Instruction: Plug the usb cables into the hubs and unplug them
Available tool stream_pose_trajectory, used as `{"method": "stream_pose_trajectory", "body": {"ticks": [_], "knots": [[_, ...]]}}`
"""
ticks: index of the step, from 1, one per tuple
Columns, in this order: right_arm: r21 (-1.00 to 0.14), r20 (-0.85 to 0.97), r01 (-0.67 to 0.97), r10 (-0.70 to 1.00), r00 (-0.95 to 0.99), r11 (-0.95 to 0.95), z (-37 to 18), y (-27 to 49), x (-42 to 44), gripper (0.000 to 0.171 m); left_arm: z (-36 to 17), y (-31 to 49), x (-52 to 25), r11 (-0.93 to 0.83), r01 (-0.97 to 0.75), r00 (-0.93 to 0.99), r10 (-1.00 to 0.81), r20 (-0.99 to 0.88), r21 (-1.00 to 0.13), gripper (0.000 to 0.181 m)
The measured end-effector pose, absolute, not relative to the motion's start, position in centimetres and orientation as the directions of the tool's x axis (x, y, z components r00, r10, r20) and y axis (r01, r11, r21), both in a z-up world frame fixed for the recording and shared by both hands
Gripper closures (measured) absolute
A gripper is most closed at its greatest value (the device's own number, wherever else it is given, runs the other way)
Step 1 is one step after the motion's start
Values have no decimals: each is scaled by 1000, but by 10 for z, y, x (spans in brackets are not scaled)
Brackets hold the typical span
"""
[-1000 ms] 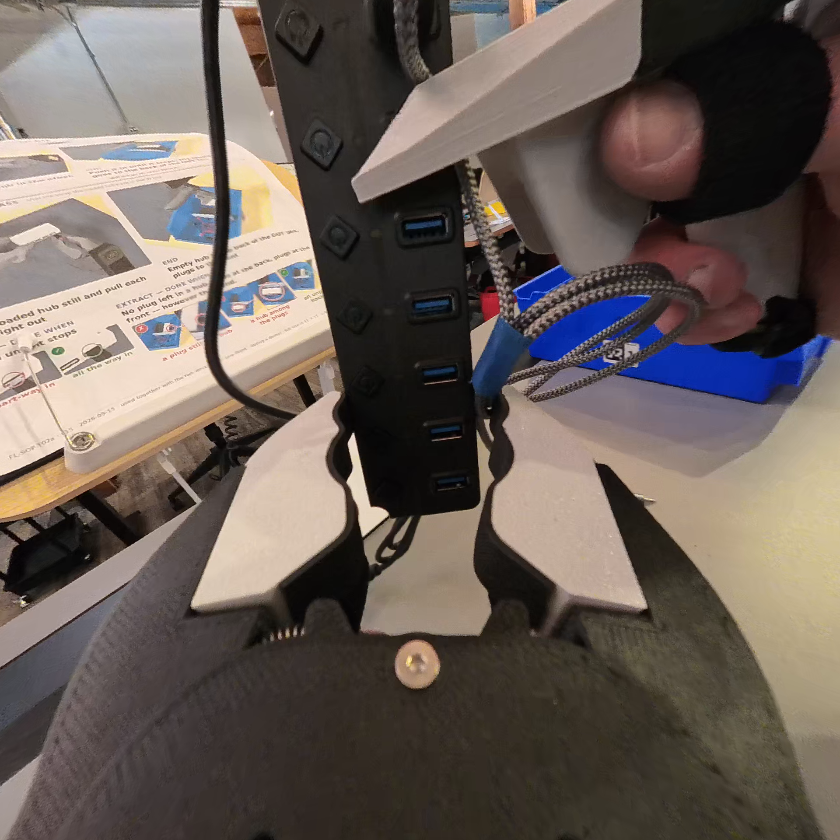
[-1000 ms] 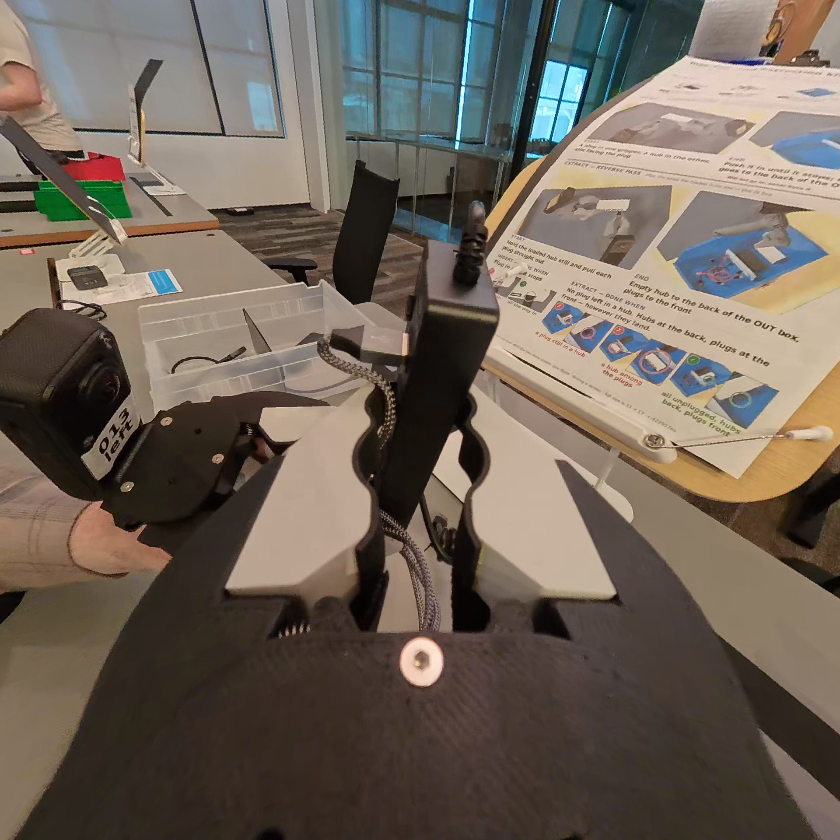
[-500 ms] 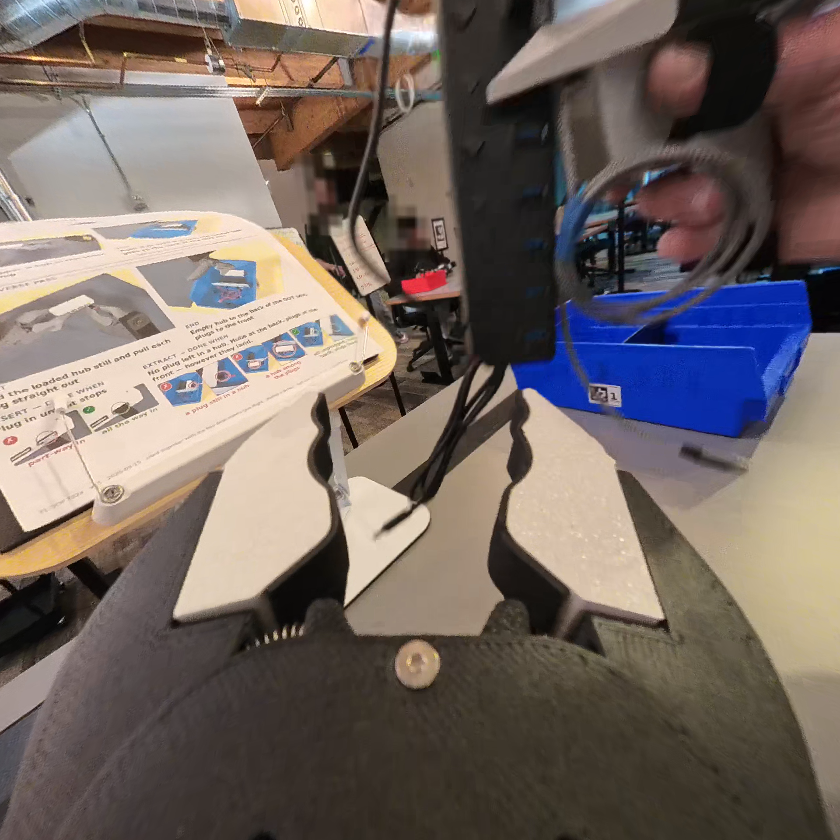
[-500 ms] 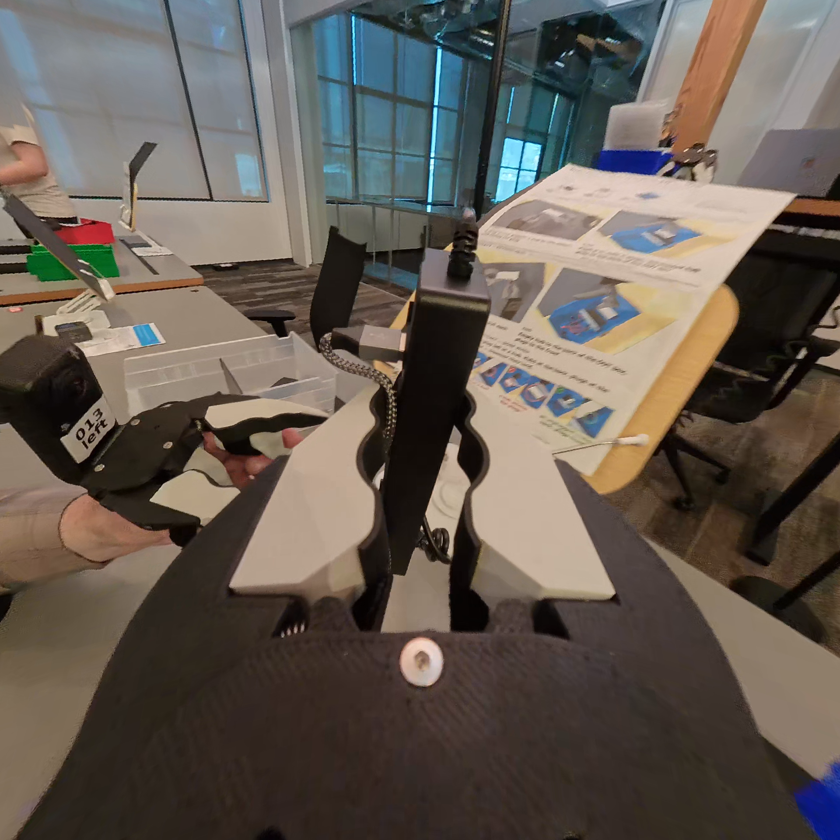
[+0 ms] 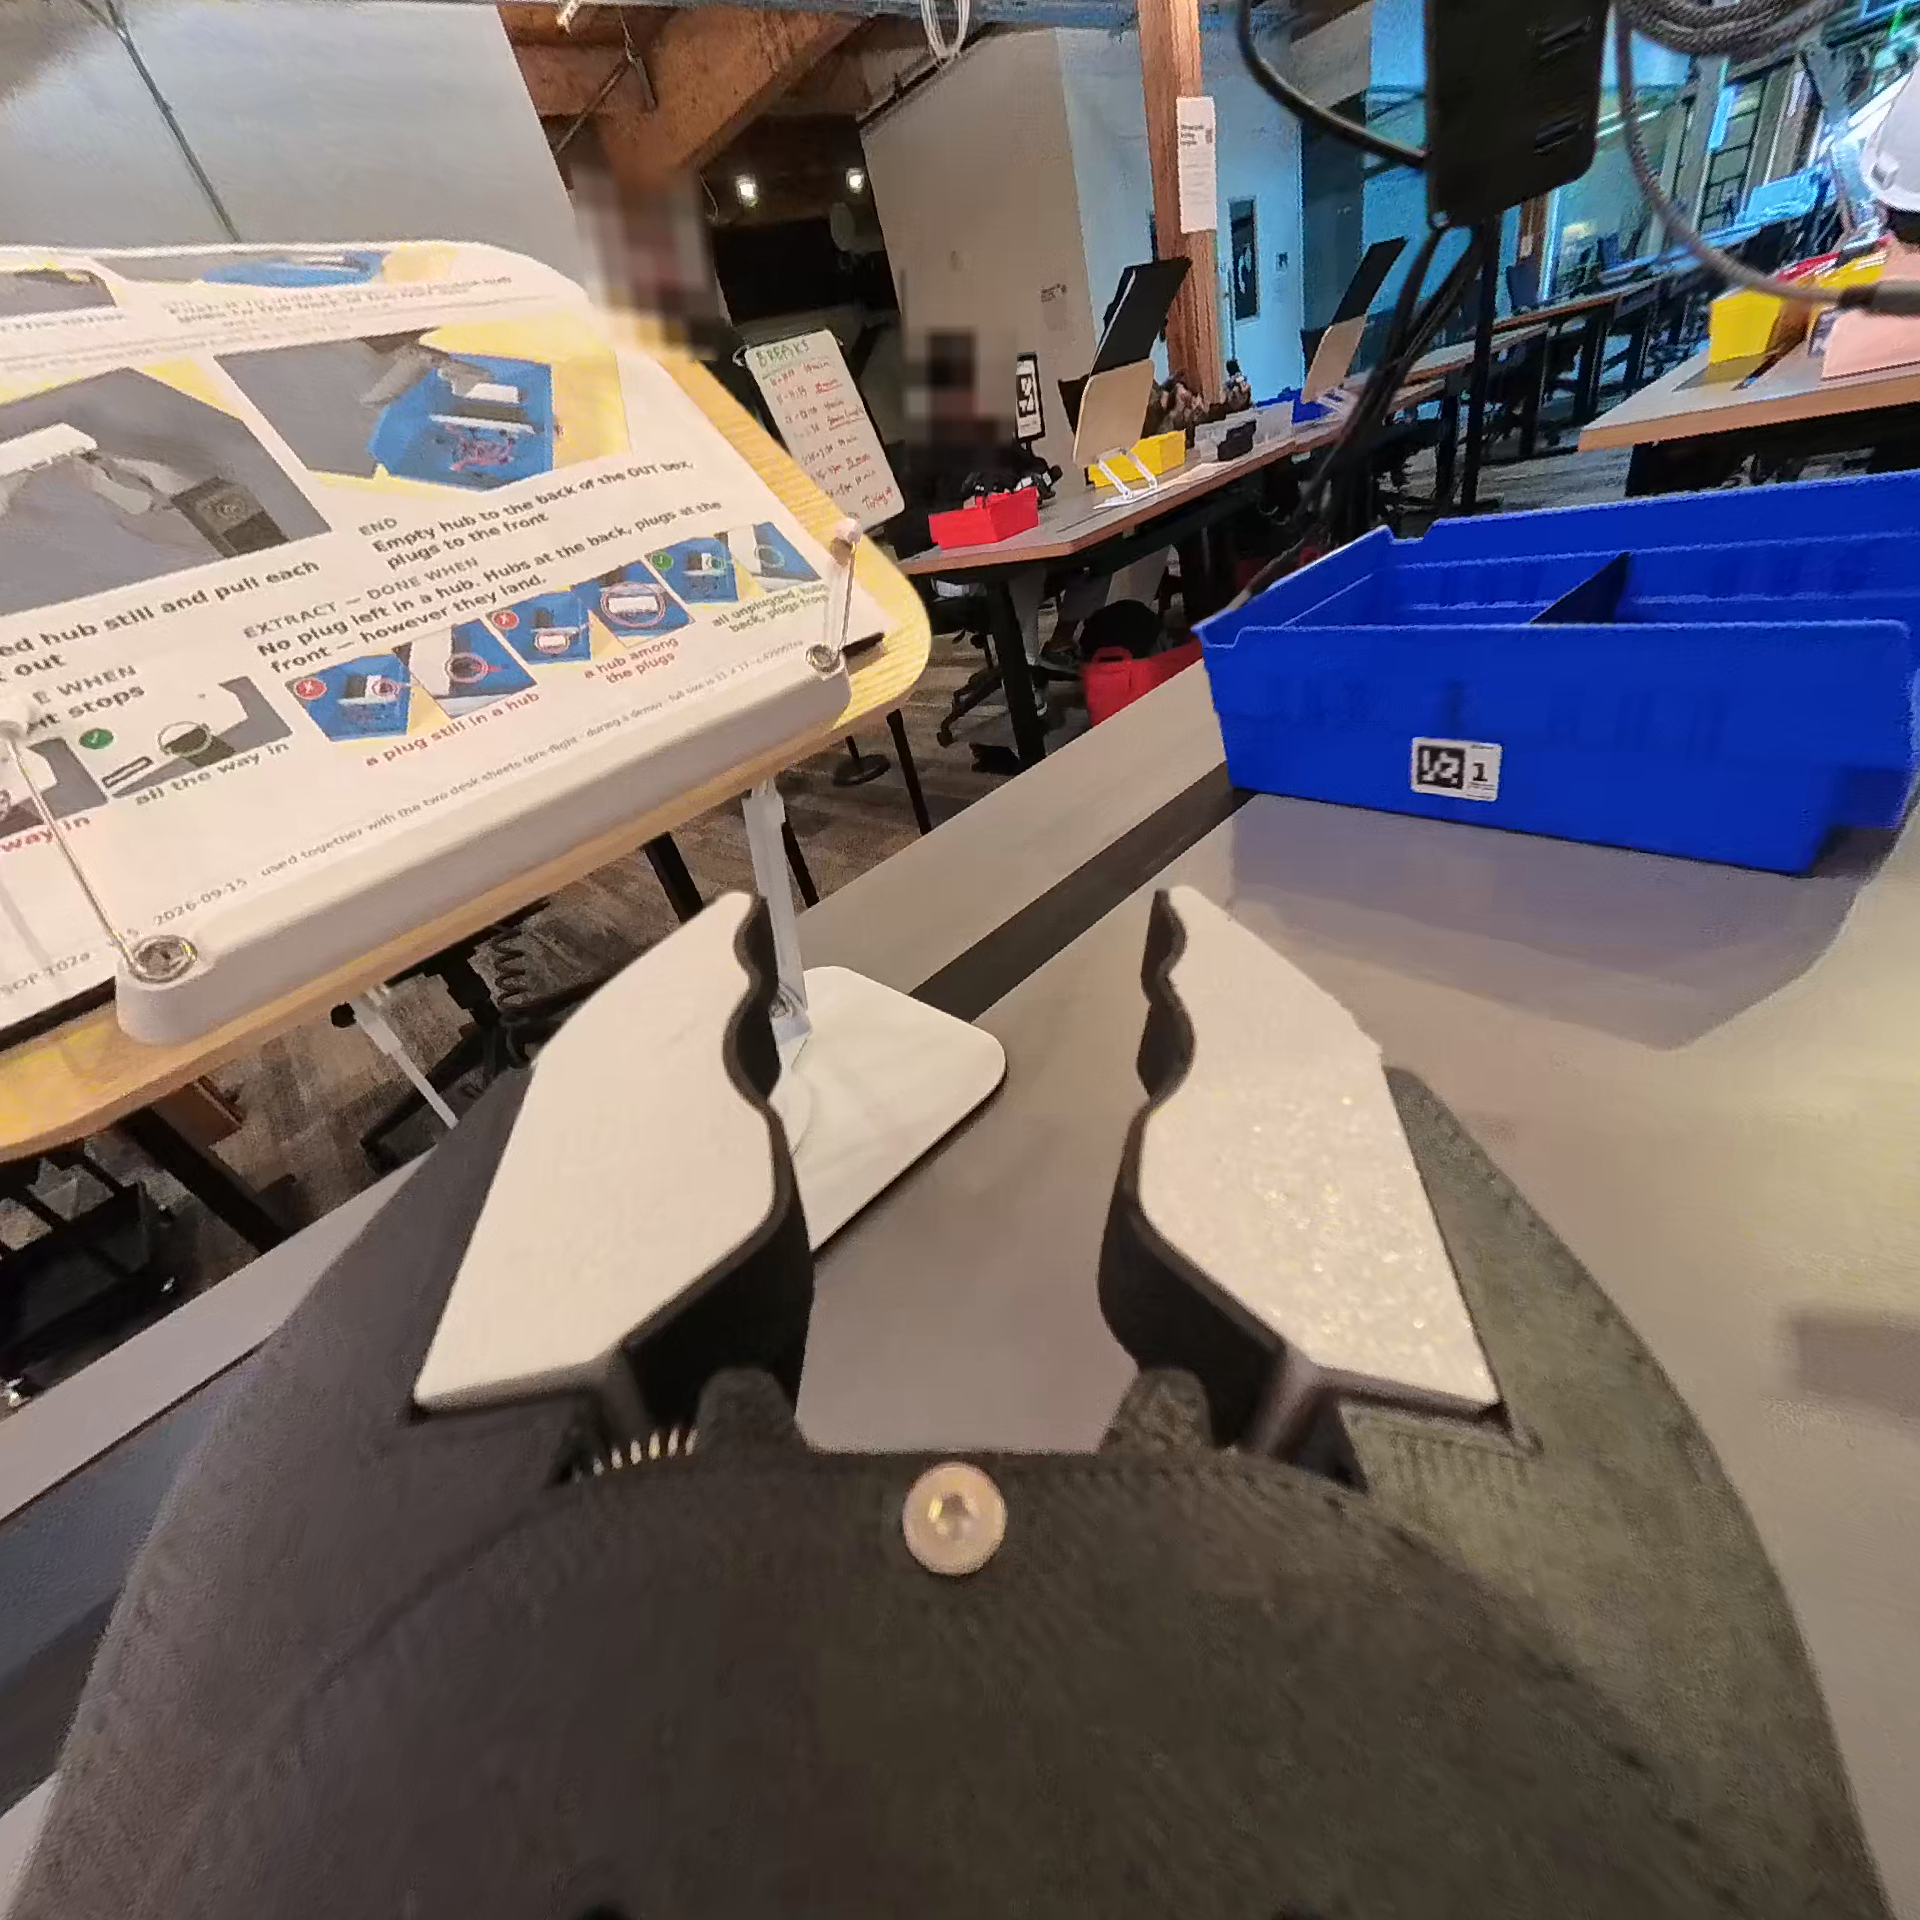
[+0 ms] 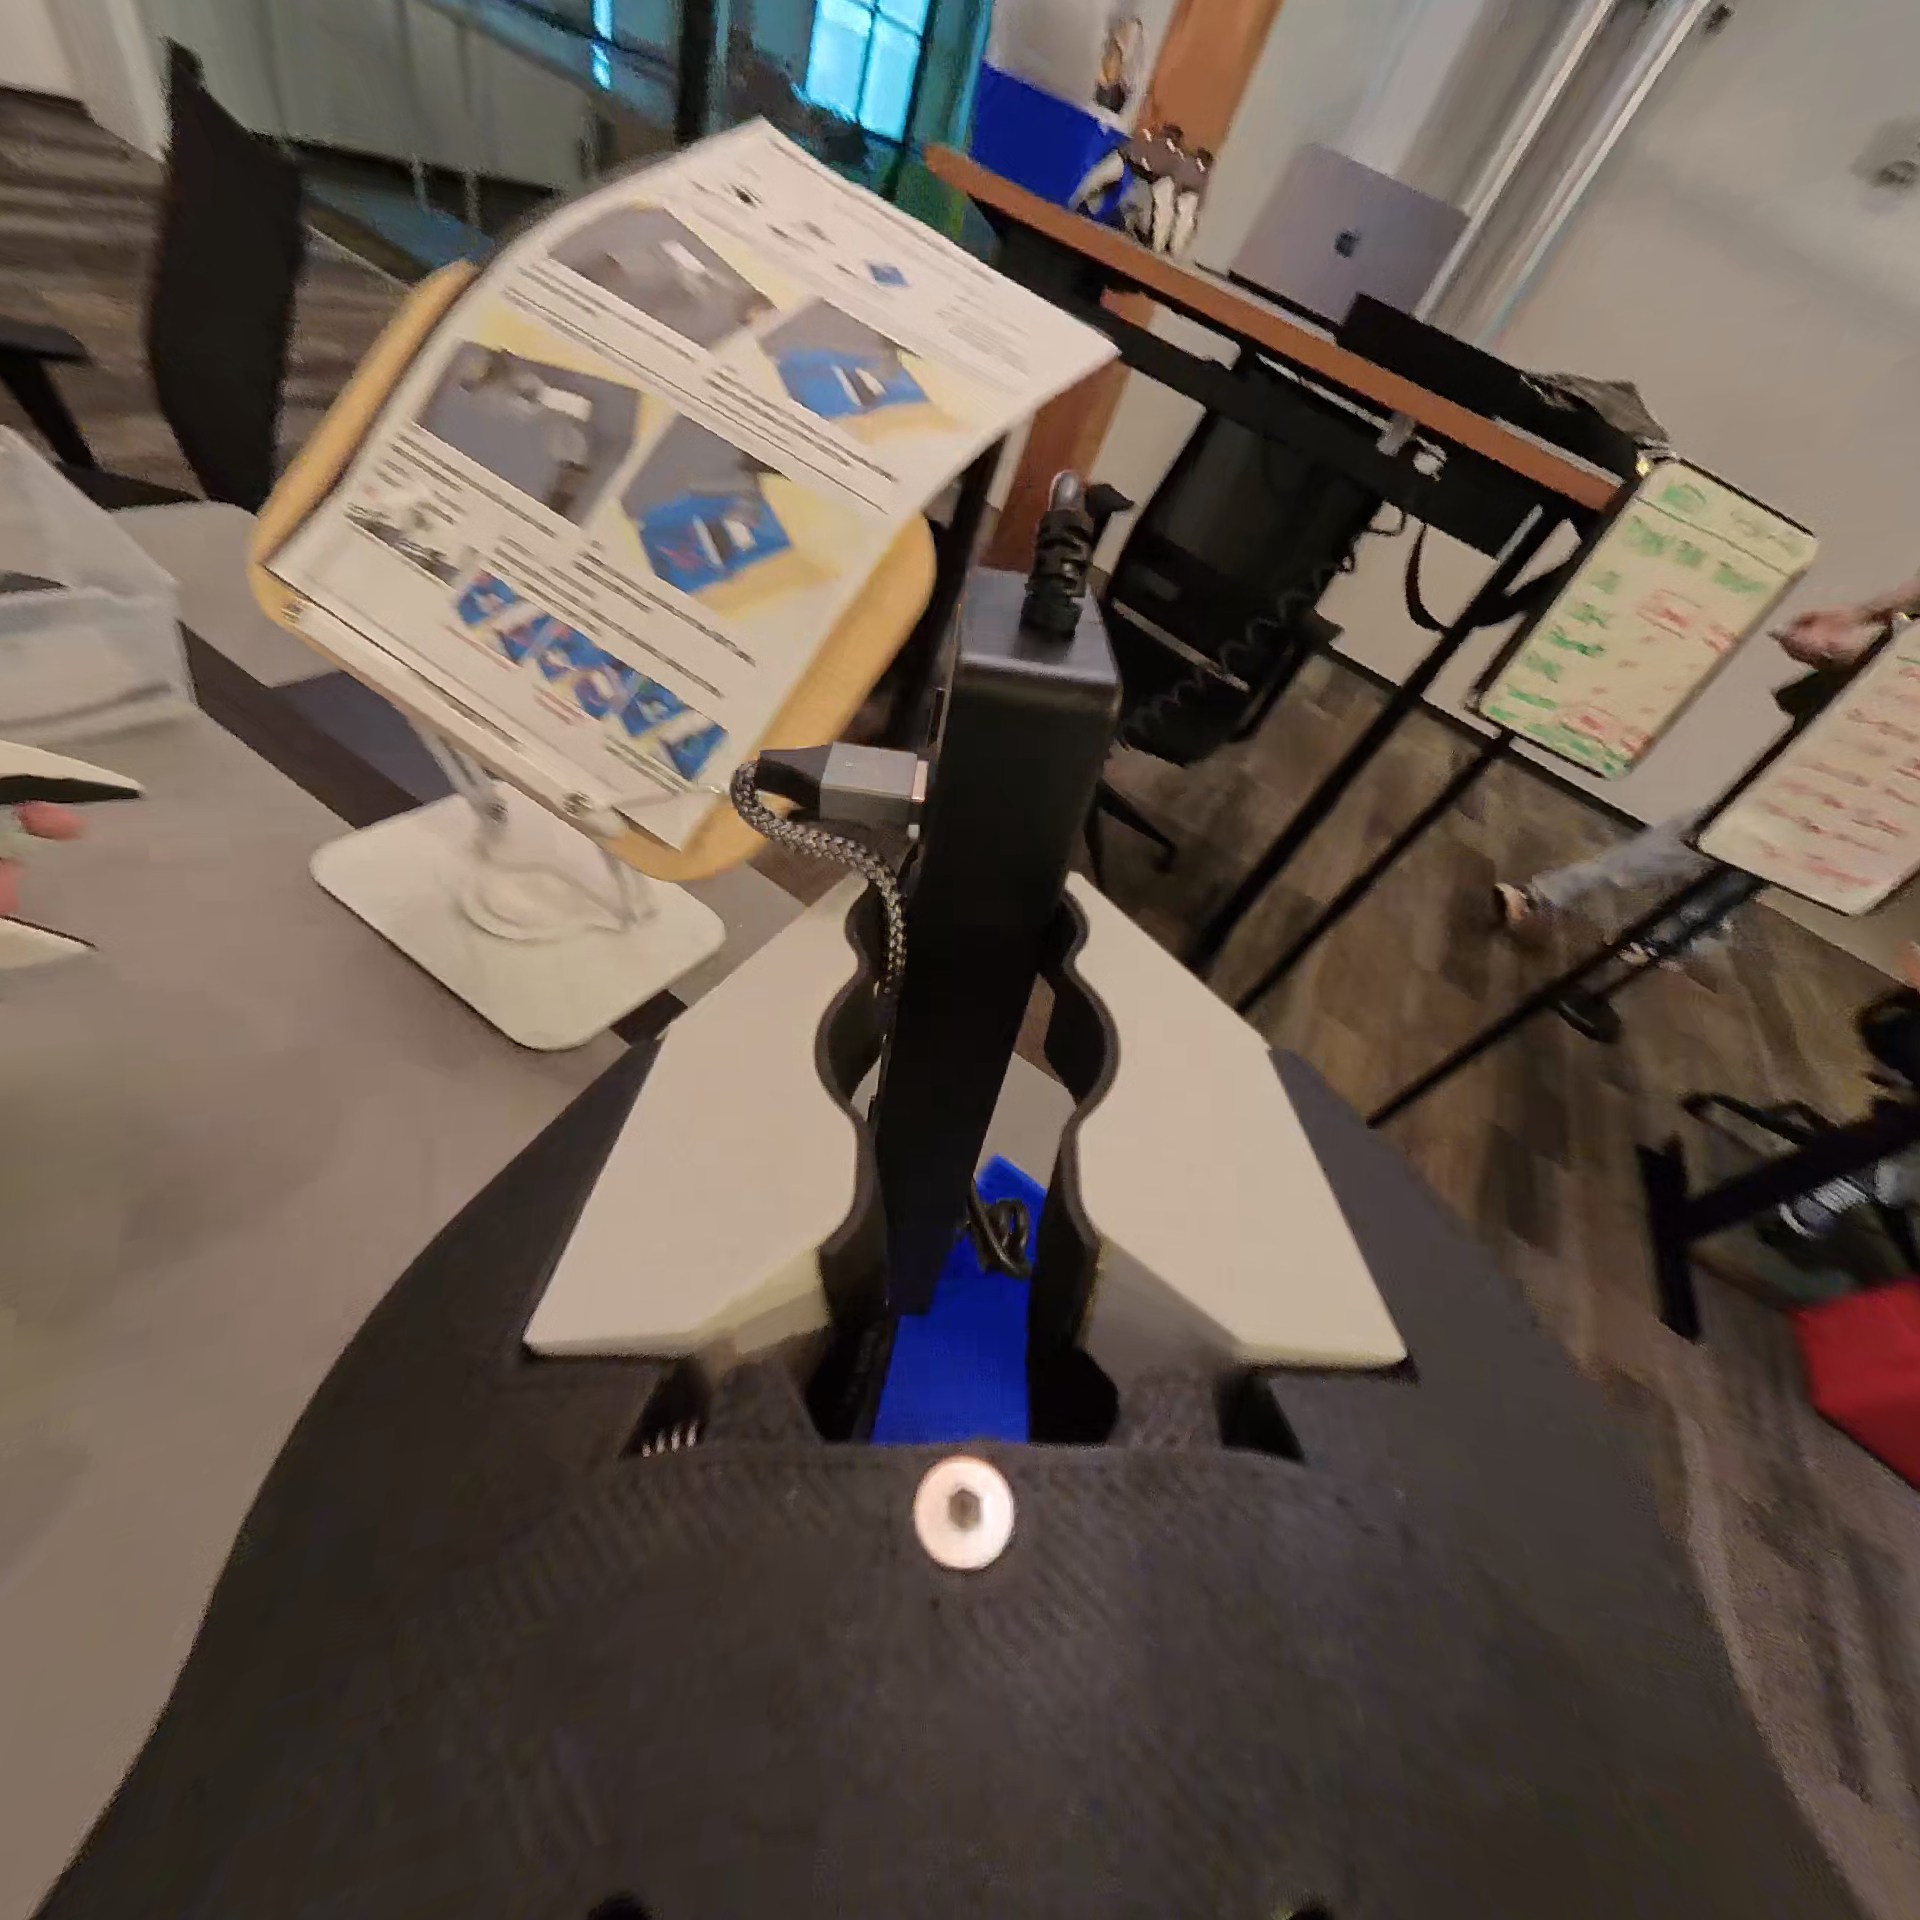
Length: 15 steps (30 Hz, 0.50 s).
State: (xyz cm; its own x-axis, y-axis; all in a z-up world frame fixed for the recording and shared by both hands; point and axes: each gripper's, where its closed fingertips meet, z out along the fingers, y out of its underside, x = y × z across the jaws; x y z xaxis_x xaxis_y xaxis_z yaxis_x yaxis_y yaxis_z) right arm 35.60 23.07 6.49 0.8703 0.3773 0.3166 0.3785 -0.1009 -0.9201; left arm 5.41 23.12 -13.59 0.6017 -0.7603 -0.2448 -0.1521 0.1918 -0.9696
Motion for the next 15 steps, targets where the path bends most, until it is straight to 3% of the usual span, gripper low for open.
{"method": "stream_pose_trajectory", "body": {"ticks": [10,15], "knots": [[-836,289,435,405,867,-334,-9,269,425,145,-155,240,55,161,-192,596,-765,-246,-968,115],[-831,271,423,400,875,-362,-36,289,436,144,-161,240,58,164,-215,585,-768,-261,-963,115]]}}
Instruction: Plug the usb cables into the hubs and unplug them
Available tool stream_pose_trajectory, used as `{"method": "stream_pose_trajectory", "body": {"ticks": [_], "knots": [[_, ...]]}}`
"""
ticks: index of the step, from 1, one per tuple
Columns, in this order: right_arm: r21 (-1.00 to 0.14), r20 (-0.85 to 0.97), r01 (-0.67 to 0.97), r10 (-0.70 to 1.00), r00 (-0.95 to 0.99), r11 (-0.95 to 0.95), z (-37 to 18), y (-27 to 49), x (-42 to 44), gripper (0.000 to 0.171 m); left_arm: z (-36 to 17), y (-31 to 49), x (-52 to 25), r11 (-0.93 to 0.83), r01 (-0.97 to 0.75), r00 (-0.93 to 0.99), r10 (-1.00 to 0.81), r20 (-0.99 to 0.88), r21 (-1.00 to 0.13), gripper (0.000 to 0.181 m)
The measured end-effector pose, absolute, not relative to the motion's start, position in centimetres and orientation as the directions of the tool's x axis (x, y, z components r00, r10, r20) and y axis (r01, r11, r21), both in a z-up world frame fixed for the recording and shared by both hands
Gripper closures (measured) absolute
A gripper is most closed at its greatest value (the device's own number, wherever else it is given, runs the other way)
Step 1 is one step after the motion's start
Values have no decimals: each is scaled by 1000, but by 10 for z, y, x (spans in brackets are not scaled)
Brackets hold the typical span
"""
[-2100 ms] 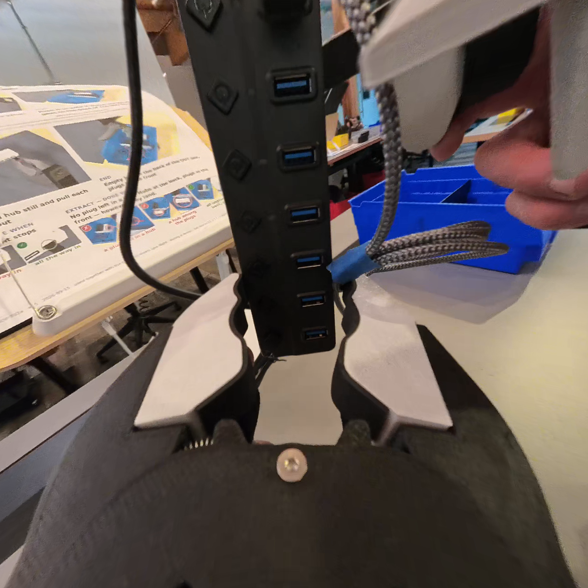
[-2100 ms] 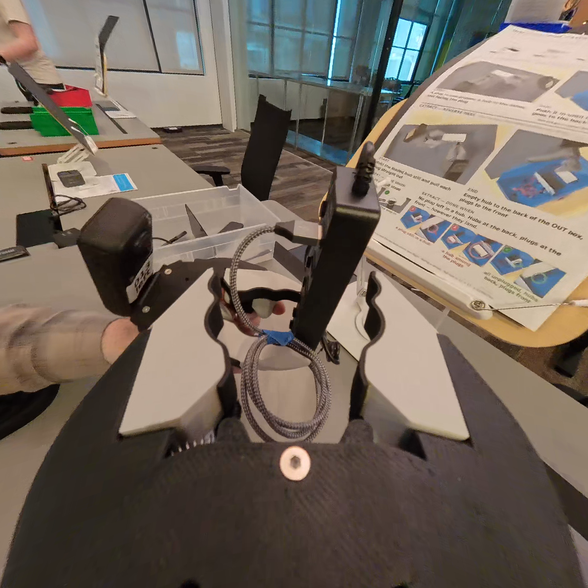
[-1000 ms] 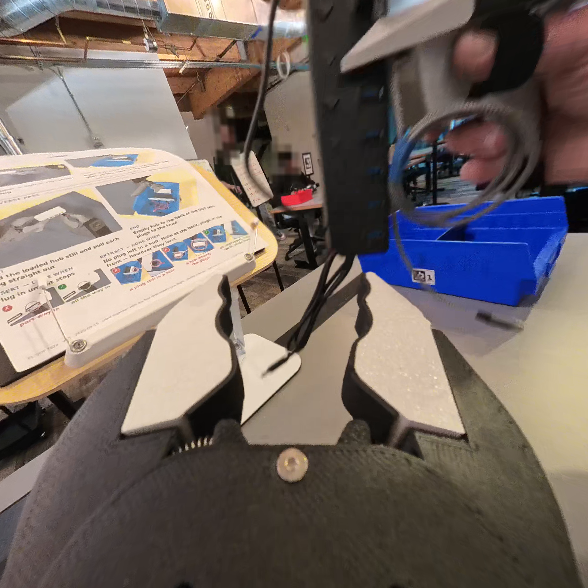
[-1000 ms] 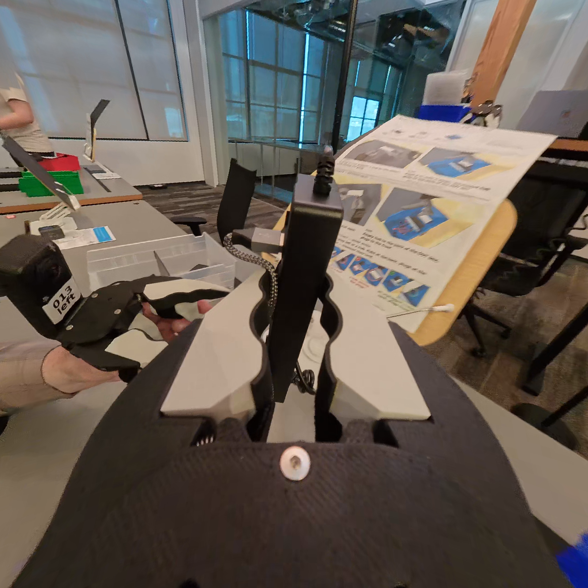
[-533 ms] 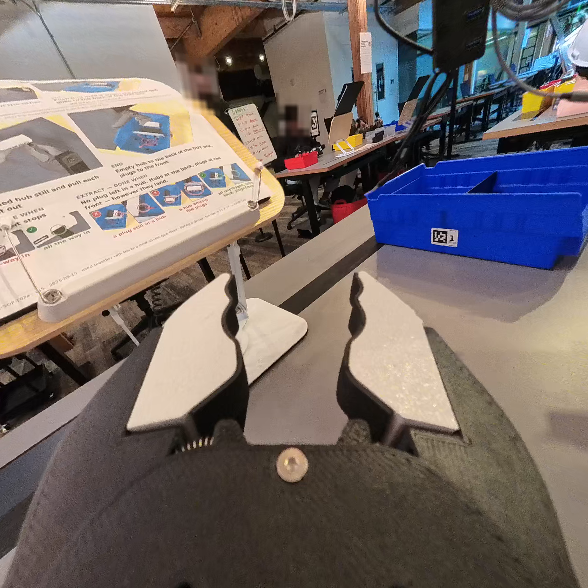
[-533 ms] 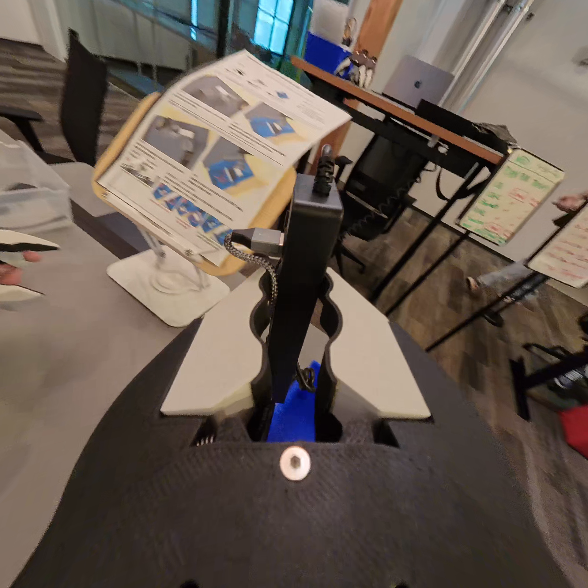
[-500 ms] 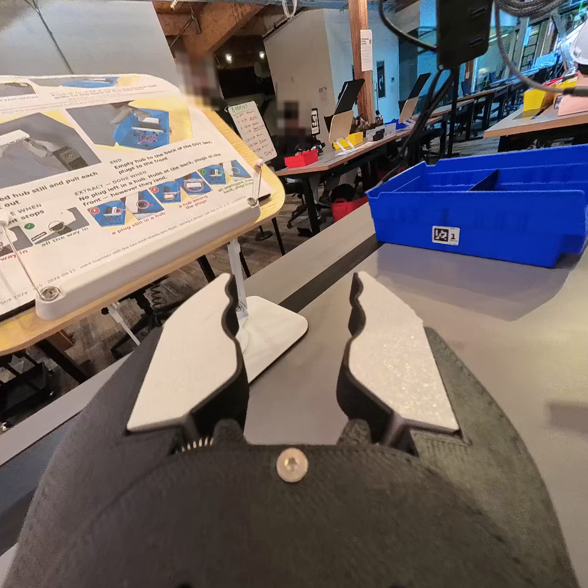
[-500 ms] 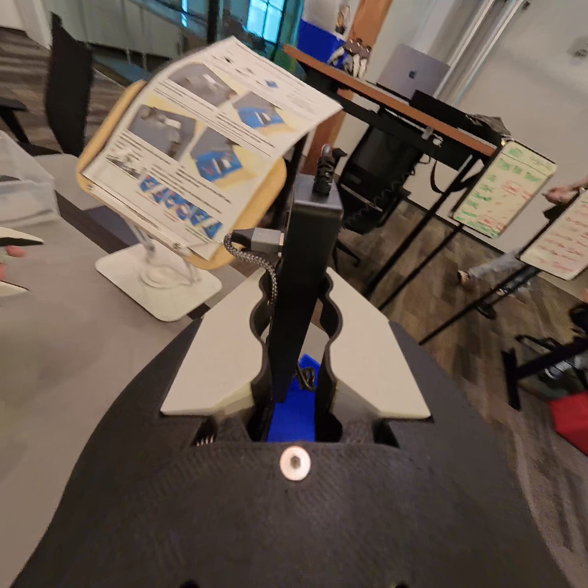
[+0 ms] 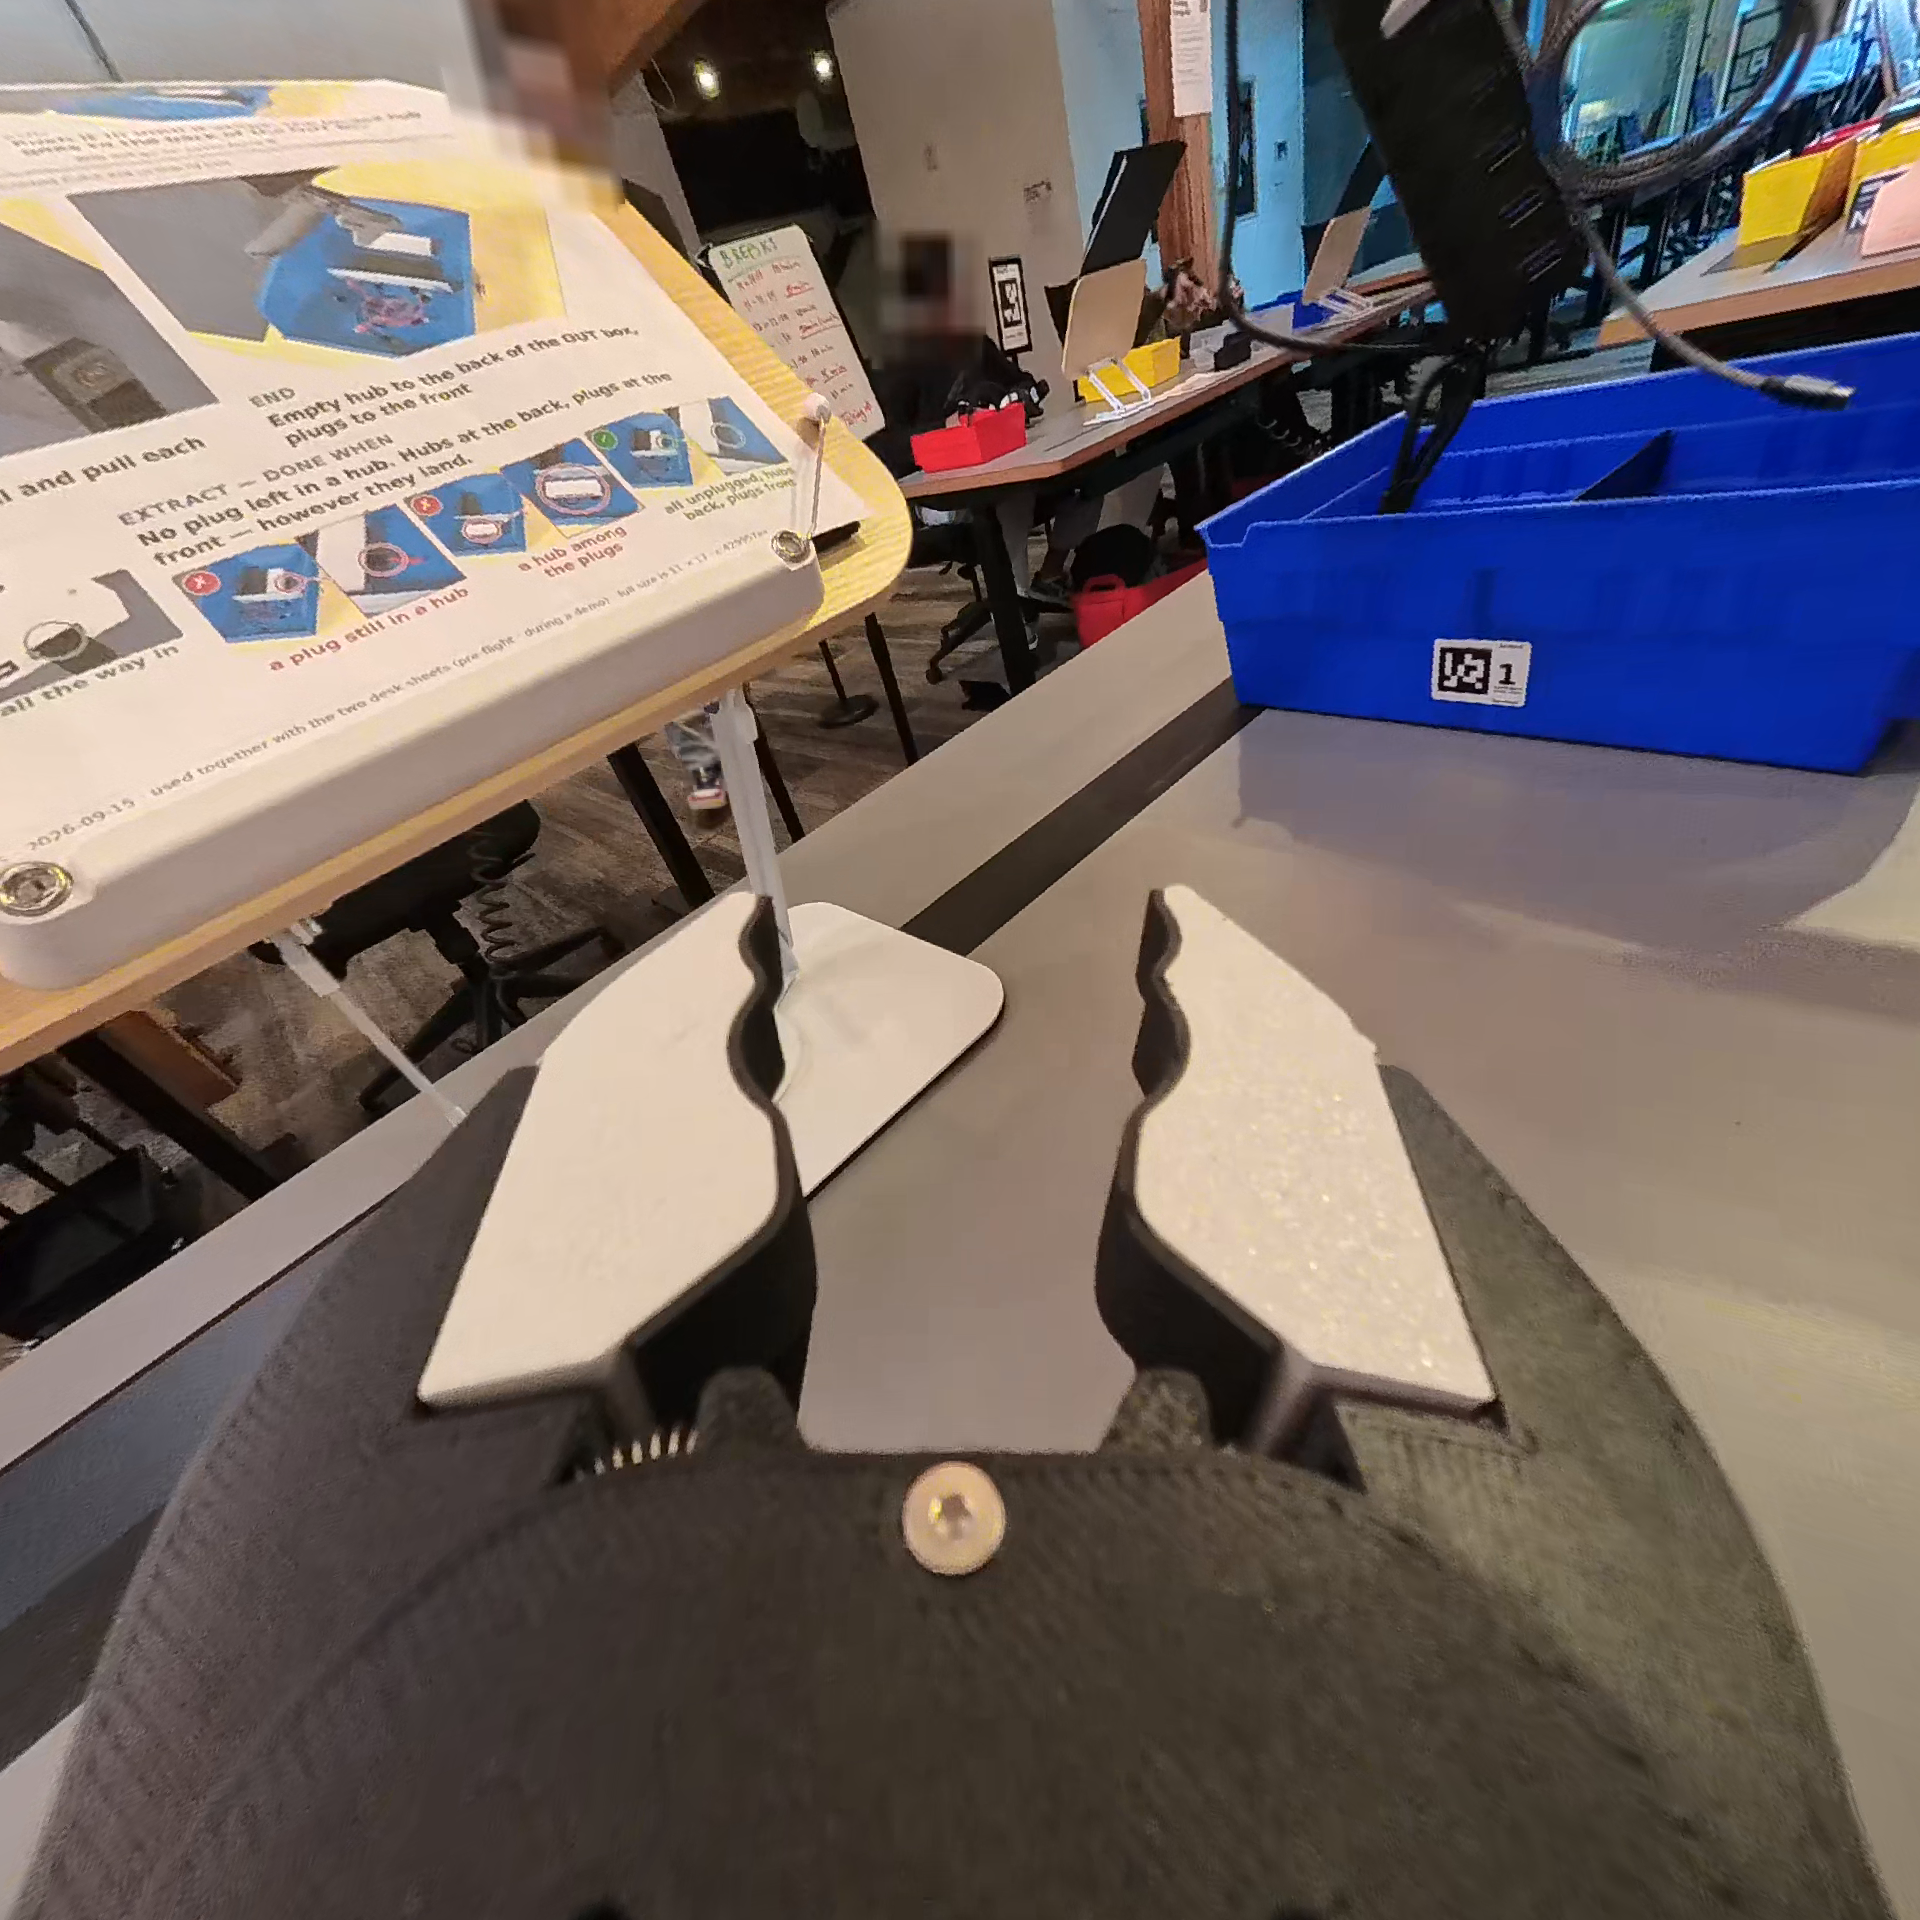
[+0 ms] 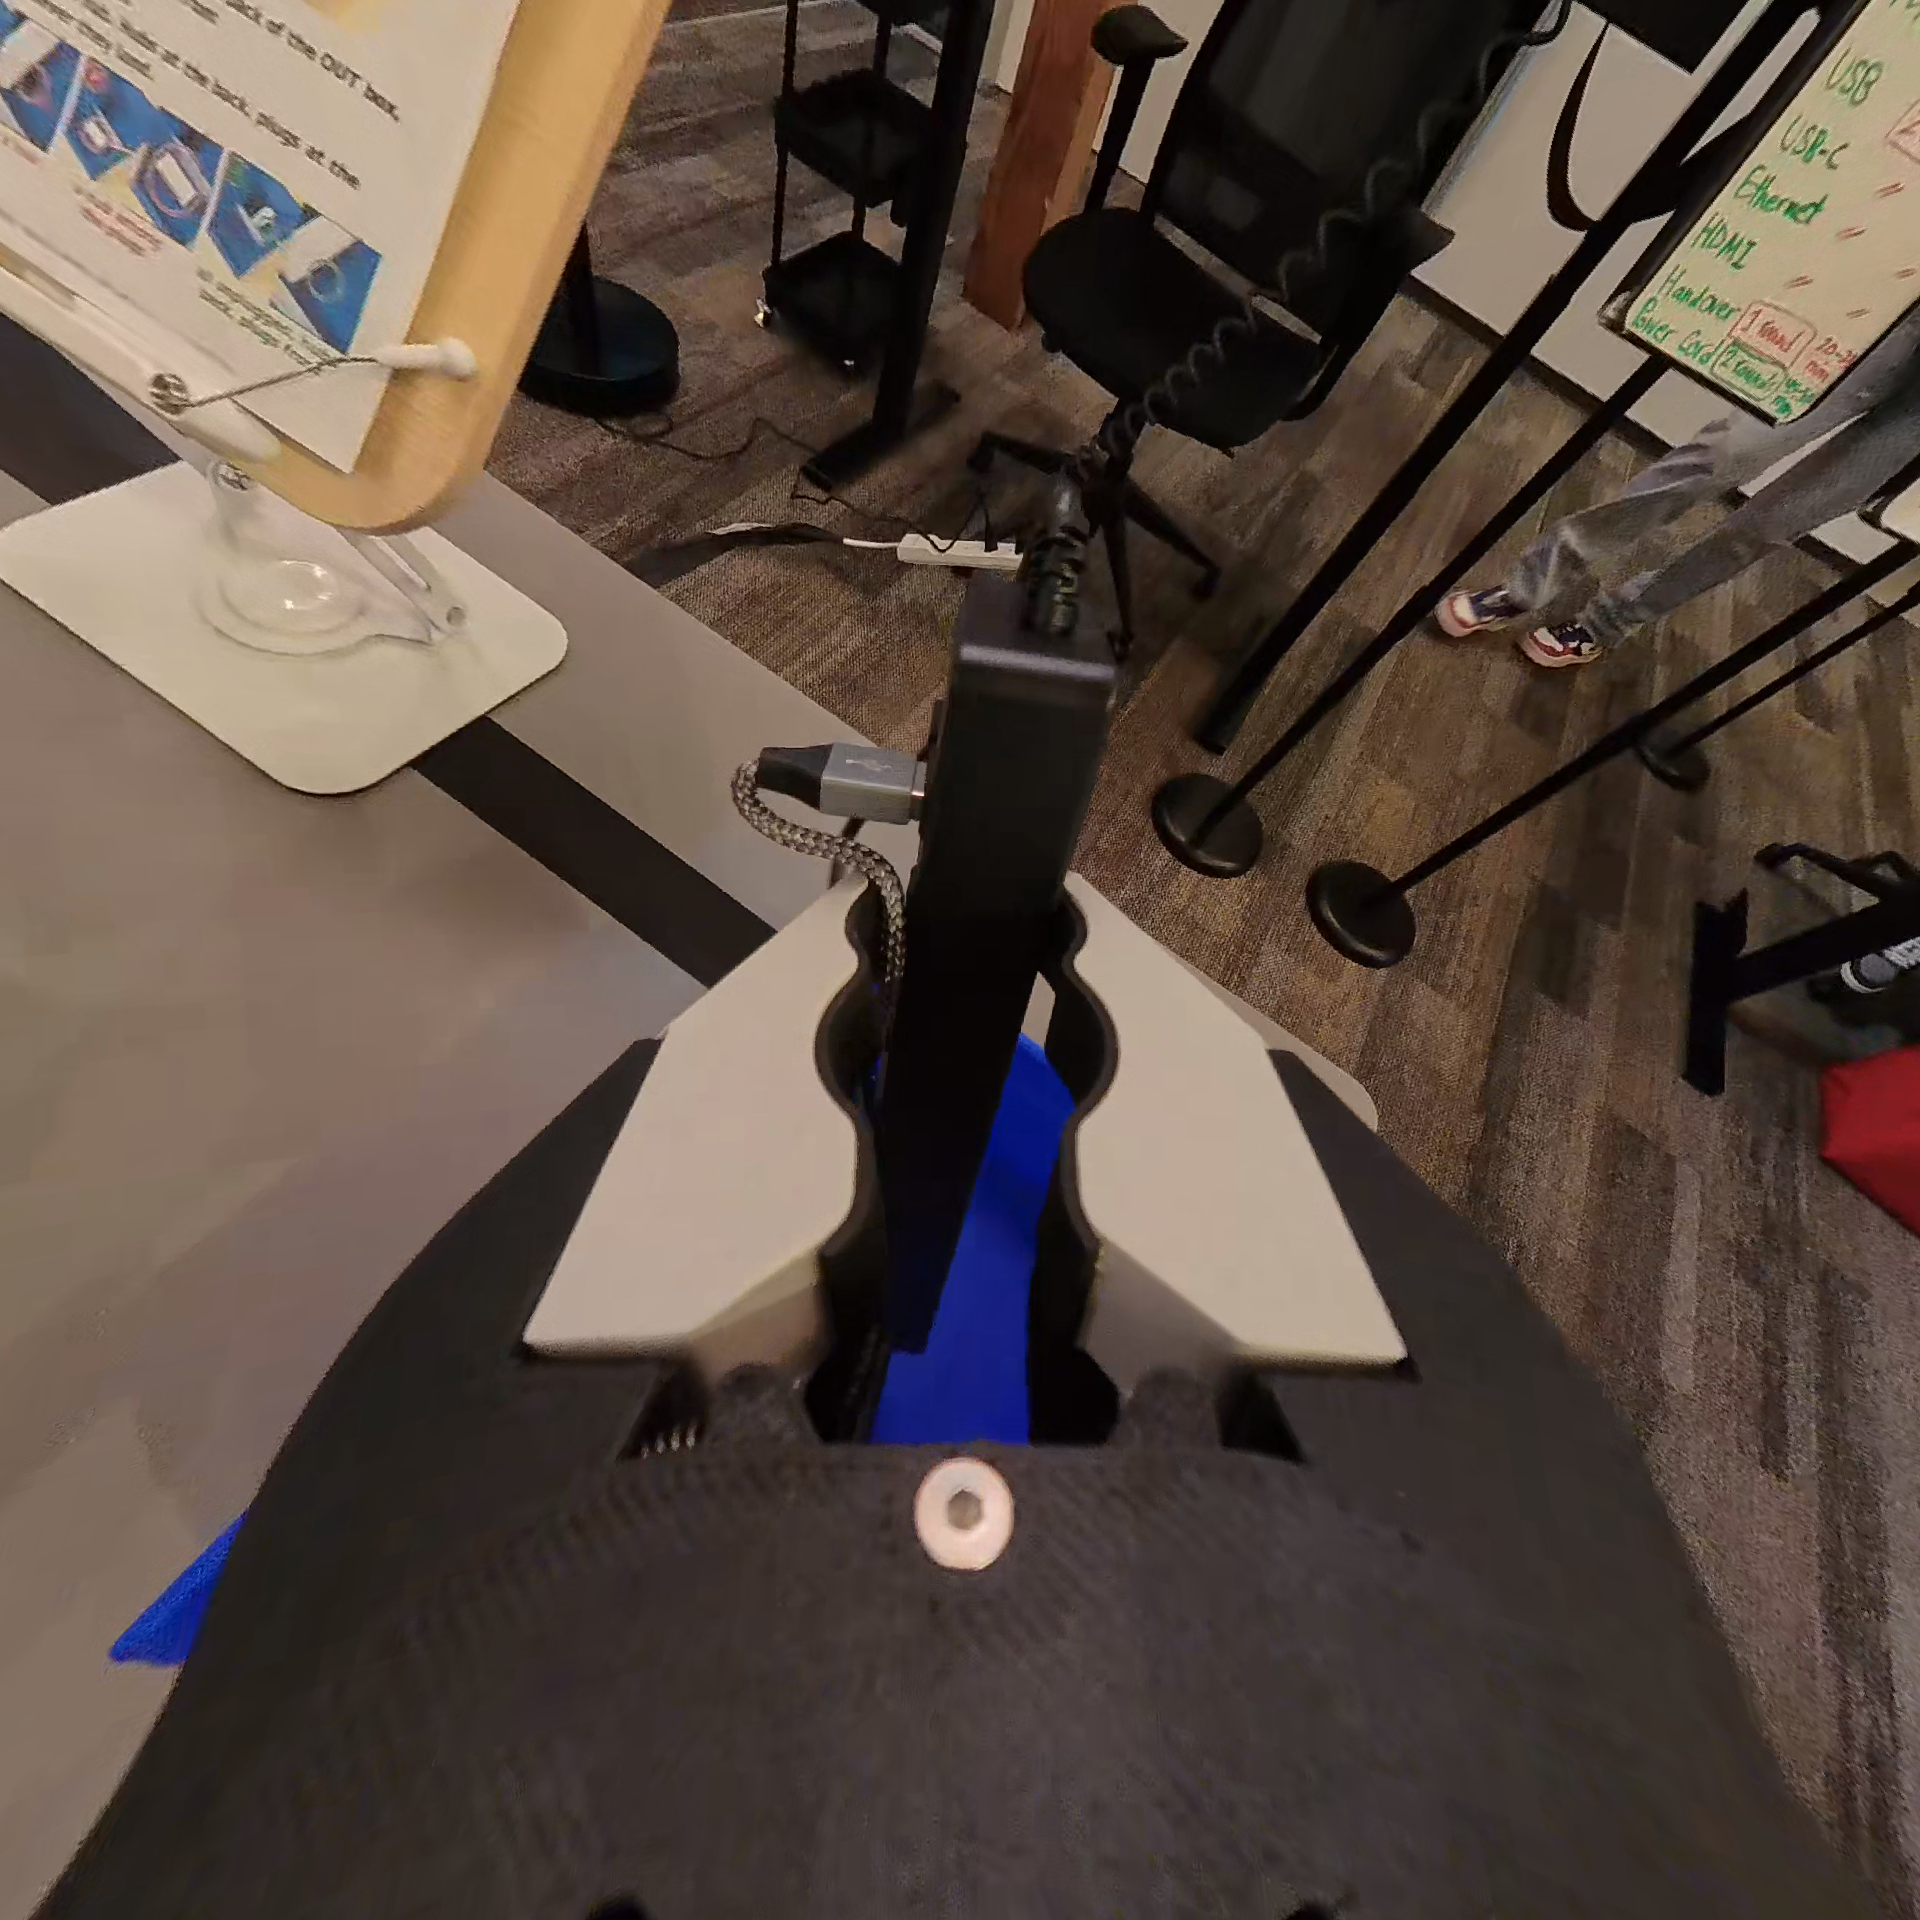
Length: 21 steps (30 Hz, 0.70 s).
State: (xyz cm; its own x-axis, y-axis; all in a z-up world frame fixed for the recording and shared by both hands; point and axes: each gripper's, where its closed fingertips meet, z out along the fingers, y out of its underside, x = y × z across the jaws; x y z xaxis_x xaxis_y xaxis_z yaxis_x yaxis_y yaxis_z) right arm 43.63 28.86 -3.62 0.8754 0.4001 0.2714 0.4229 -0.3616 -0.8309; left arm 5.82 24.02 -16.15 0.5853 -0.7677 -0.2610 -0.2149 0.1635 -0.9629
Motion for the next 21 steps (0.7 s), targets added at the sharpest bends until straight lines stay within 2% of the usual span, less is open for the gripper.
{"method": "stream_pose_trajectory", "body": {"ticks": [10,17,21], "knots": [[-830,220,340,300,928,-442,-73,315,472,145,-172,242,61,150,-237,572,-777,-262,-960,115],[-845,129,193,160,979,-498,-109,327,505,146,-179,243,63,141,-252,565,-782,-264,-957,115],[-834,124,173,127,984,-524,-127,332,516,146,-183,243,64,135,-261,560,-785,-264,-956,115]]}}
